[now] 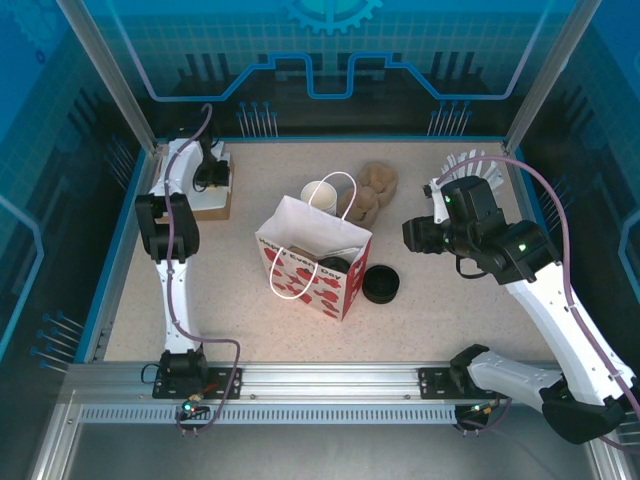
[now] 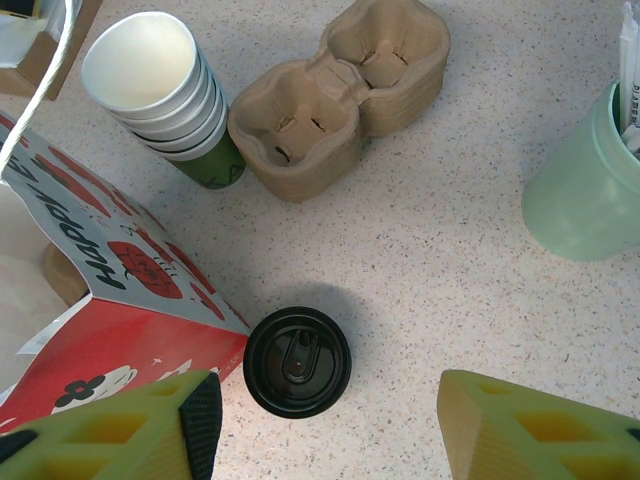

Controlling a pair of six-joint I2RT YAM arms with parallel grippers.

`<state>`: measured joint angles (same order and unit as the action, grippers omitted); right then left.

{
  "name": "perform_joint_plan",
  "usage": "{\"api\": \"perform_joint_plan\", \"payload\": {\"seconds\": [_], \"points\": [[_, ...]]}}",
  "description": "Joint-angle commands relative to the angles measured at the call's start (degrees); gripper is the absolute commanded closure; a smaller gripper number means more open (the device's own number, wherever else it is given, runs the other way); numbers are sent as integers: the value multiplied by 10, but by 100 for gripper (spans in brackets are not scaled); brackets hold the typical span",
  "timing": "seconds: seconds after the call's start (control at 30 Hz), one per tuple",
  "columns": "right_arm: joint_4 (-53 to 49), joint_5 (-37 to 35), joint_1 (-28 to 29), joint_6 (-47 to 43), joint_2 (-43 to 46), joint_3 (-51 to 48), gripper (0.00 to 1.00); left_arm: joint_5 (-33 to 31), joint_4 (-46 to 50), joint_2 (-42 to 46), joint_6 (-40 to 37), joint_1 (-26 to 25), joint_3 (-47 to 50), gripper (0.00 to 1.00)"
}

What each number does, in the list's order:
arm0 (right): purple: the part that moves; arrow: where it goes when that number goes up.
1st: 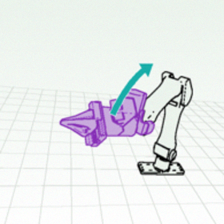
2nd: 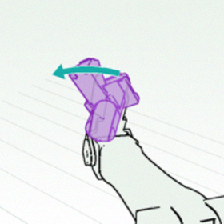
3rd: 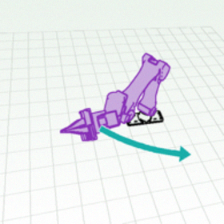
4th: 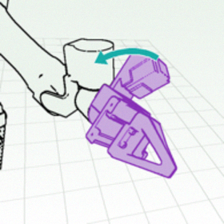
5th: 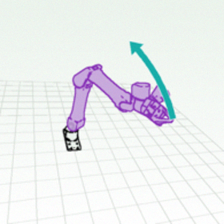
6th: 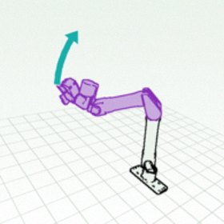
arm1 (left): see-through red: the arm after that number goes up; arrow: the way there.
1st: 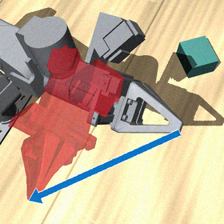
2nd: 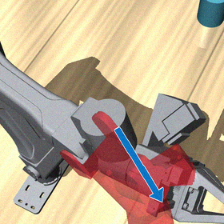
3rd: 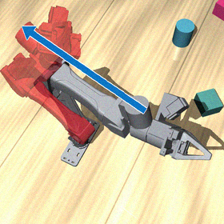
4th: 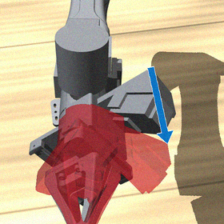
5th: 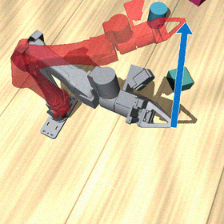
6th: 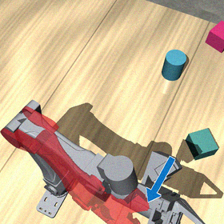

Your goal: Pack the takeout coffee

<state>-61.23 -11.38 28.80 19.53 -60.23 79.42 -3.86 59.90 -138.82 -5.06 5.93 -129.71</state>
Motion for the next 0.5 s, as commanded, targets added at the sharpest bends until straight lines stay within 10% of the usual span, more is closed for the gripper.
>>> {"api": "perform_joint_plan", "payload": {"seconds": [0.0, 0.47], "points": [[-3, 3, -9, 6, 6, -5, 39, -11, 15, -15, -9, -3, -2, 79], [-4, 3, -10, 9, 9, -6, 39, -28, 2, -25, -8, -9, 27, 79]]}}
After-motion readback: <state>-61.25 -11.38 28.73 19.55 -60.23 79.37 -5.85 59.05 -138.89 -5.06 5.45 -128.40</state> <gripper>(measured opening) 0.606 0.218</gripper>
